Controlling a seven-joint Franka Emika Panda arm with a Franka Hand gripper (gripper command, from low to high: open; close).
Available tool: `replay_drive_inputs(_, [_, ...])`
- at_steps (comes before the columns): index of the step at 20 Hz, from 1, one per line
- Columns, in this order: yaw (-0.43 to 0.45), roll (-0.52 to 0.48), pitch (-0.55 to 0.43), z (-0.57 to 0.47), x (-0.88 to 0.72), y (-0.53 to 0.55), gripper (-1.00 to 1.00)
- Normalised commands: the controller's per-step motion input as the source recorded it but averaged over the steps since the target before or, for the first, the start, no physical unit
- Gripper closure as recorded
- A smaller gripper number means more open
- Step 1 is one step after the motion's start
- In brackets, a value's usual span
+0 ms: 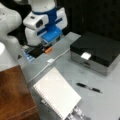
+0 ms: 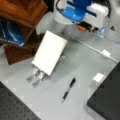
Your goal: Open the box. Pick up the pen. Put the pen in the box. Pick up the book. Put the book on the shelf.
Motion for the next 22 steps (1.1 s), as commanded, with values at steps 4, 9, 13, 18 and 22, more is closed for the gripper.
replay_drive_inputs(4, [0.268, -0.026, 0.210, 0.01, -0.01, 0.01, -1.00])
replay_drive_inputs(9, [0.144, -0.065, 0.187, 0.00, -0.01, 0.05, -1.00])
replay_drive_inputs(13, [-0.025, -0.082, 0.087, -0.20, -0.07, 0.30, -1.00])
replay_drive_inputs(18, [-0.085, 0.058, 0.039, -0.23, -0.11, 0.63, -1.00])
replay_drive_inputs(22, [-0.098, 0.195, 0.047, -0.01, 0.03, 0.66, -1.00])
